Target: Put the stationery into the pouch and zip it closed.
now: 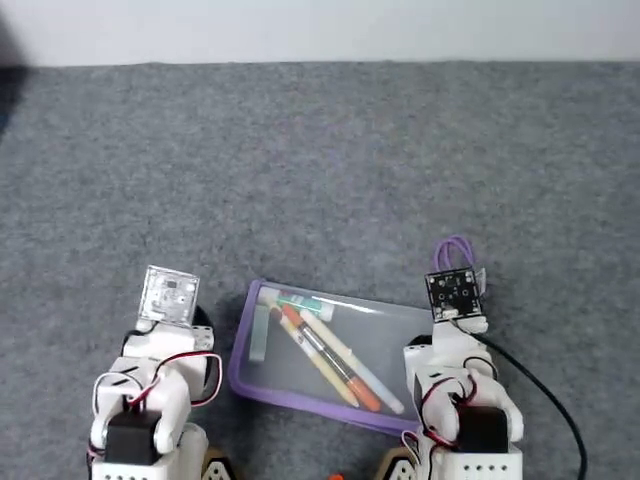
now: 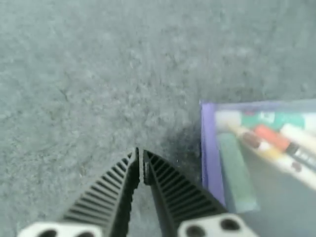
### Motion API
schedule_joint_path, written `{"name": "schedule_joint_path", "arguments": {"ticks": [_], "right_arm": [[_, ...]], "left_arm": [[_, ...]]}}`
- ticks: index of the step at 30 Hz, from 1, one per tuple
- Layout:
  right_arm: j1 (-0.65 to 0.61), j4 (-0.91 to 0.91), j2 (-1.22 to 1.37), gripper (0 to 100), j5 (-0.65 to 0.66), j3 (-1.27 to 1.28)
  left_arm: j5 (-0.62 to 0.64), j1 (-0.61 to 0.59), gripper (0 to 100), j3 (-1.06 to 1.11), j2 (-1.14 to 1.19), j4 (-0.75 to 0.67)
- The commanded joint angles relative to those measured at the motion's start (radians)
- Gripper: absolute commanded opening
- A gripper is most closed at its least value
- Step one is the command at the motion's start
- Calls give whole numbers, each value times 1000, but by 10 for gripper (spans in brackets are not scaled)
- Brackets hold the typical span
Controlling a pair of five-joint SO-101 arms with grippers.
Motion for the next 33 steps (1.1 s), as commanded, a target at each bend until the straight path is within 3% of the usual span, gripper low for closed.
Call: {"name": "schedule_joint_path", "arguments": {"ticks": [1, 17, 24, 33], "right_arm": [[-1, -18, -8, 9, -12, 20], [5, -1, -8, 9, -6, 98], [5, -1, -8, 9, -6, 98], [4, -1, -8, 9, -6, 98]], "left_arm": [[-17, -5, 14, 8, -15, -25], [-11, -6, 14, 153, -14, -17], [129, -6, 13, 151, -14, -17], [132, -6, 13, 151, -14, -6]]}}
